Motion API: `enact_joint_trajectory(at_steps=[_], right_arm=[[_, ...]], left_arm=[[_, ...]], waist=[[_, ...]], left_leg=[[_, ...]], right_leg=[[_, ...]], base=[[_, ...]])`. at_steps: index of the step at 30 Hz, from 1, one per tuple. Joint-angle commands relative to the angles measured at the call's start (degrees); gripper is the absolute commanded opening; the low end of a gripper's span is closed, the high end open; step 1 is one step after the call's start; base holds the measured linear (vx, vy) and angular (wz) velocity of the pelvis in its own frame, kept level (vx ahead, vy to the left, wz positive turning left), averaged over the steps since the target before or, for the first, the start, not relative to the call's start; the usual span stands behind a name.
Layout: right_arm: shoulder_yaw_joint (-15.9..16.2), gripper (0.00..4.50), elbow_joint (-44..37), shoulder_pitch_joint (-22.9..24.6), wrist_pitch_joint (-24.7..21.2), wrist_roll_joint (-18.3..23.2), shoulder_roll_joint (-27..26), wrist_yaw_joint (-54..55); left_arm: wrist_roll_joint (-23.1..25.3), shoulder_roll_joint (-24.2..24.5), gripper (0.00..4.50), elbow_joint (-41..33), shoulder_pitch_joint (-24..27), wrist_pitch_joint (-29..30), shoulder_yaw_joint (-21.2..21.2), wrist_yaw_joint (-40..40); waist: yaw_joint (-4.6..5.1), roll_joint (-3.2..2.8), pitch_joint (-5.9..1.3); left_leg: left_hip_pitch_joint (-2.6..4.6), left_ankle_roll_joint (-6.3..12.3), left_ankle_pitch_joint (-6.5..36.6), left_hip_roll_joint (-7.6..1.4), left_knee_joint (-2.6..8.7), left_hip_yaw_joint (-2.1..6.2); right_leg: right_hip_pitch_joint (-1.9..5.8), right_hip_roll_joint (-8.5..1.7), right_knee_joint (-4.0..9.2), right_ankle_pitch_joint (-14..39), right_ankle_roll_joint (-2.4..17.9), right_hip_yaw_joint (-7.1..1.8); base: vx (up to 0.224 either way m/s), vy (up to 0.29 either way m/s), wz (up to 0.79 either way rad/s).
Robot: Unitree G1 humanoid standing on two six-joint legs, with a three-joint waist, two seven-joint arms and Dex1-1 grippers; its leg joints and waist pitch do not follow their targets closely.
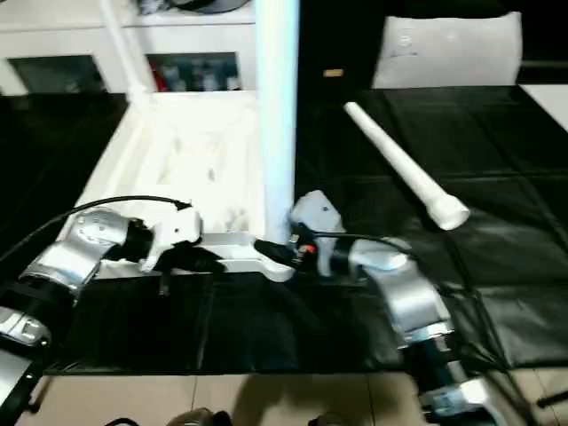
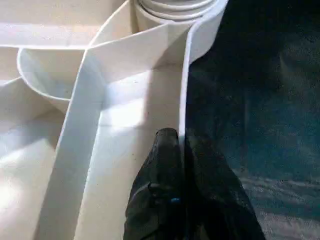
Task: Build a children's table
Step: Rotate leg to tighten
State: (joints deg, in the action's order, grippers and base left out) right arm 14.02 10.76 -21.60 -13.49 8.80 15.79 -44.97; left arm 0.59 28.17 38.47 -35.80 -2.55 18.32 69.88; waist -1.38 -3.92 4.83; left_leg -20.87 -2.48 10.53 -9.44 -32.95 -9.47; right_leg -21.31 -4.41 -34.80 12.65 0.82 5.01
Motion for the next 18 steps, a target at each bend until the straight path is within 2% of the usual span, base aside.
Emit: enact_joint_trajectory(at_steps=[1, 2, 3, 4, 5, 6, 7, 8, 9, 10, 11, 12, 13, 14, 15, 17, 18], right_arm=[[4.58, 1.95, 5.64, 2.79, -3.1, -2.93, -1.16, 1.21], [3.85, 1.95, 6.09, 2.43, -2.98, -3.33, -1.86, 2.83], [3.85, 1.95, 6.09, 2.43, -2.98, -3.33, -1.86, 2.83], [3.0, 1.95, 6.61, 1.96, -3.22, -3.5, -2.67, 4.47], [1.16, 1.95, 8.68, 0.22, -3.65, -3.91, -4.66, 8.55], [0.74, 1.95, 9.41, -0.32, -3.66, -4.09, -5.18, 9.53], [0.36, 1.95, 10.12, -0.78, -3.63, -4.02, -5.68, 10.09], [-0.1, 1.95, 10.74, -1.21, -3.77, -3.79, -6.21, 10.71], [-0.36, 1.95, 11.23, -1.54, -3.78, -3.76, -6.51, 11.22], [-0.74, 1.95, 12.0, -2.06, -3.74, -3.73, -6.99, 12.1], [-1.07, 1.95, 12.77, -2.59, -3.81, -3.66, -7.37, 12.8], [-1.07, 1.95, 12.77, -2.59, -3.81, -3.66, -7.37, 12.8], [-1.07, 1.95, 12.77, -2.59, -3.81, -3.66, -7.37, 12.8], [-1.55, 1.95, 14.32, -3.54, -3.86, -3.45, -8.52, 13.86], [-1.61, 1.95, 14.68, -3.79, -3.96, -3.37, -8.95, 13.99], [-1.44, 1.95, 14.56, -3.71, -4.64, -3.05, -9.76, 13.45], [-1.34, 1.95, 14.38, -3.52, -4.8, -3.02, -10.0, 13.37]], left_arm=[[-1.08, 0.4, 0.0, -3.22, 0.32, 3.14, -4.05, -8.0], [-1.7, 0.74, 0.0, -8.12, 3.16, 6.59, -4.8, -8.73], [-1.7, 0.74, 0.0, -8.12, 3.16, 6.59, -4.8, -8.73], [-2.21, 0.77, 0.0, -14.02, 6.49, 10.86, -5.66, -10.19], [-3.27, -1.51, 0.0, -31.27, 16.15, 22.44, -6.61, -14.55], [-3.43, -2.53, 0.0, -35.69, 18.6, 25.31, -6.67, -15.88], [-3.38, -3.78, 0.0, -39.04, 20.39, 27.52, -6.34, -16.89], [-2.9, -5.24, 0.0, -42.03, 21.95, 29.5, -5.3, -17.87], [-2.49, -6.21, 0.0, -43.71, 22.75, 30.51, -4.39, -18.45], [-1.9, -7.64, 0.0, -46.52, 24.04, 32.24, -2.94, -19.47], [-1.7, -9.04, 0.0, -48.06, 24.62, 33.43, -1.77, -20.42], [-1.7, -9.04, 0.0, -48.06, 24.62, 33.43, -1.77, -20.42], [-1.7, -9.04, 0.0, -48.06, 24.62, 33.43, -1.77, -20.42], [-0.62, -12.56, 0.0, -50.14, 24.46, 36.91, 0.45, -24.04], [0.24, -13.83, 0.0, -49.91, 23.94, 37.6, 1.17, -25.43], [2.75, -14.11, 0.0, -48.89, 22.51, 38.11, 1.81, -27.49], [3.25, -13.9, 0.0, -48.27, 21.95, 38.21, 1.54, -27.98]], waist=[[0.11, -0.29, -1.28], [0.17, -0.27, -1.21], [0.51, -0.27, -1.2], [0.79, -0.39, -1.28], [1.17, -0.07, -1.67], [2.24, 0.0, -0.96], [2.68, 0.3, -1.31], [2.82, 0.15, -1.44], [2.88, 0.9, -1.5], [2.71, 0.53, -1.65], [2.74, 1.4, -1.74], [2.12, 0.96, -1.73], [2.12, 0.96, -1.73], [1.98, 2.11, -1.83], [1.6, 1.58, -1.58], [1.2, 1.69, -1.54], [0.84, 1.56, -1.45]], left_leg=[[0.24, -1.43, 26.21, -4.17, 5.48, 2.75], [0.35, -1.36, 26.41, -4.11, 5.47, 2.71], [0.22, -1.62, 26.3, -4.27, 5.58, 2.75], [0.44, -1.9, 26.53, -4.31, 5.6, 2.6], [0.2, -2.34, 25.52, -4.72, 5.66, 2.75], [-1.38, -1.6, 24.5, -4.58, 6.21, 2.96], [-1.0, -0.94, 24.02, -4.22, 5.71, 2.75], [-0.55, -0.07, 22.81, -3.91, 5.25, 2.33], [-0.44, 0.68, 21.61, -3.78, 5.04, 2.01], [-0.61, 1.56, 18.6, -3.82, 4.91, 1.81], [-0.71, 2.23, 17.36, -3.78, 4.88, 1.55], [-0.19, 3.23, 16.05, -3.64, 4.67, 1.15], [-0.19, 3.23, 16.05, -3.64, 4.67, 1.15], [-0.36, 3.39, 15.55, -3.58, 4.69, 0.99], [-0.32, 3.22, 15.27, -3.71, 4.8, 1.12], [-0.16, 2.79, 16.19, -3.76, 4.84, 1.19], [0.2, 2.03, 17.74, -3.79, 4.98, 1.27]], right_leg=[[1.02, -5.75, 6.37, 31.45, 7.81, -3.92], [0.82, -5.61, 6.53, 31.66, 7.61, -3.91], [0.72, -5.57, 6.18, 29.74, 8.38, -4.02], [0.58, -5.47, 5.99, 28.91, 8.84, -4.14], [0.97, -5.8, 5.26, 26.14, 10.17, -4.28], [1.37, -5.26, 4.67, 25.58, 10.29, -3.69], [1.2, -5.21, 5.15, 26.82, 9.85, -3.9], [0.76, -4.97, 5.72, 27.01, 9.87, -4.24], [0.55, -4.82, 6.14, 26.34, 10.01, -4.43], [0.83, -4.8, 5.8, 22.74, 11.11, -4.59], [0.85, -4.51, 5.95, 21.37, 11.27, -4.55], [0.56, -4.29, 6.06, 19.57, 11.8, -4.58], [0.56, -4.29, 6.06, 19.57, 11.8, -4.58], [0.75, -4.15, 6.05, 19.58, 11.7, -4.52], [0.75, -4.28, 6.05, 20.32, 11.57, -4.51], [0.66, -4.32, 6.27, 23.08, 10.41, -4.55], [0.31, -4.19, 6.58, 25.38, 9.16, -4.6]], base=[[0.0, 0.0, 0.0], [0.0, 0.0, 0.0], [0.0, 0.0, 0.0], [0.0, 0.0, 0.0], [0.0, 0.0, 0.0], [0.011, 0.021, -0.21], [0.032, 0.019, -0.21], [0.032, 0.019, -0.21], [0.0, 0.0, 0.0], [0.0, 0.0, 0.0], [0.055, -0.024, 0.04], [0.0, 0.0, 0.0], [0.0, 0.0, 0.0], [0.0, 0.0, 0.0], [0.0, 0.0, 0.0], [0.0, 0.0, 0.0], [0.0, 0.0, 0.0]])
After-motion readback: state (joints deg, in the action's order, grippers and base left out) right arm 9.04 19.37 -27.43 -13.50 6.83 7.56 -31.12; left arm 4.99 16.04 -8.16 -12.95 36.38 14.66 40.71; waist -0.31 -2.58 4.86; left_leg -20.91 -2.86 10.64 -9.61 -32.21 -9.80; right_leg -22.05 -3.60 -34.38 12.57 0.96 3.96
